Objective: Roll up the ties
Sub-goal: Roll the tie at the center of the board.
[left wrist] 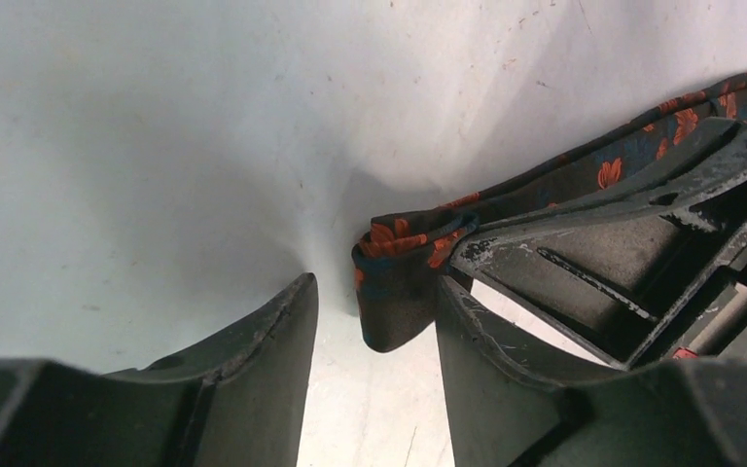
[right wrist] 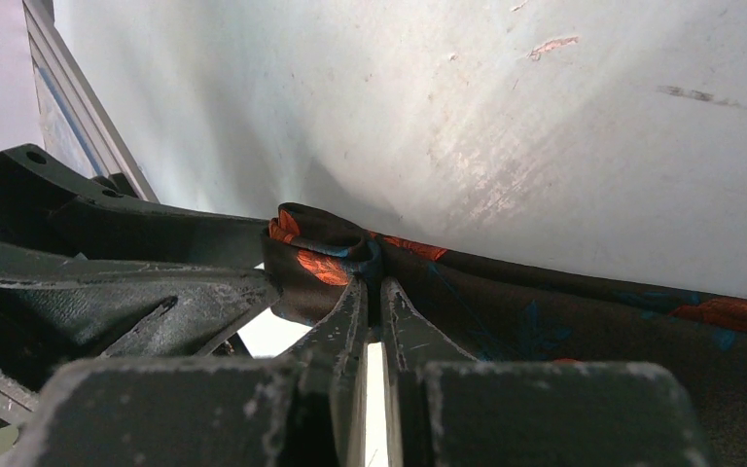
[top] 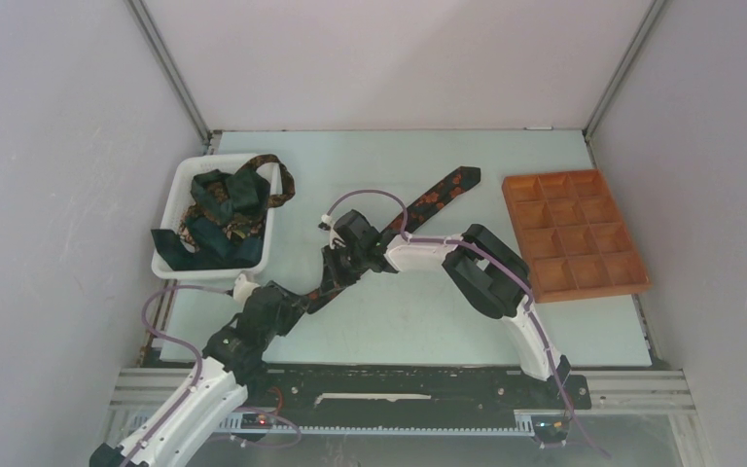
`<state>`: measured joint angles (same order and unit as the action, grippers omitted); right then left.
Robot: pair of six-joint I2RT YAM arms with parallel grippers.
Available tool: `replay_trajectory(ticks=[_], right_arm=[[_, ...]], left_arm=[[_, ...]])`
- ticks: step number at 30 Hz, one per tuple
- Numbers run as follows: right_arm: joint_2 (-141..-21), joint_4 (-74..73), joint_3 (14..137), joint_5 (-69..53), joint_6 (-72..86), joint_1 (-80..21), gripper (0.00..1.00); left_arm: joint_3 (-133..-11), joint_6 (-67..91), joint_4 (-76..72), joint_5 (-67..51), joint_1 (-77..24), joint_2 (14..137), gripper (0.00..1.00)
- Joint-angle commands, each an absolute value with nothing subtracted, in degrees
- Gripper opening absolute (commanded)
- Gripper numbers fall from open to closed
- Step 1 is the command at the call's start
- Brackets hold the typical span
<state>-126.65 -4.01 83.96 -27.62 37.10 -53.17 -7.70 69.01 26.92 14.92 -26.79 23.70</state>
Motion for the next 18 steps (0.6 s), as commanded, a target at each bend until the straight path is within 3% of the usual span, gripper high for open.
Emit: replay_trajectory(ticks=[1, 12, 14, 18], right_arm=[[-128.1, -7.5, 84.1, -25.1, 36.3, -52.6, 0.01], [-128.3, -7.3, 83.9, -25.3, 36.3, -52.1, 0.01], [-128.3, -7.2, 83.8, -25.3, 36.4, -52.0, 0.01], [-128.2, -7.1, 83.6, -25.2, 36.4, -52.1, 0.01]], left_arm=[[-6.7, 69.0, 24.1, 13.0, -24.9, 26.3, 0.54], [-6.2, 68.1, 19.7, 12.5, -24.3, 33.4, 0.45], [-5.9, 68.0, 19.0, 12.8, -24.3, 34.3, 0.4], [-5.7, 66.7, 16.1, 12.5, -24.2, 36.6, 0.18]])
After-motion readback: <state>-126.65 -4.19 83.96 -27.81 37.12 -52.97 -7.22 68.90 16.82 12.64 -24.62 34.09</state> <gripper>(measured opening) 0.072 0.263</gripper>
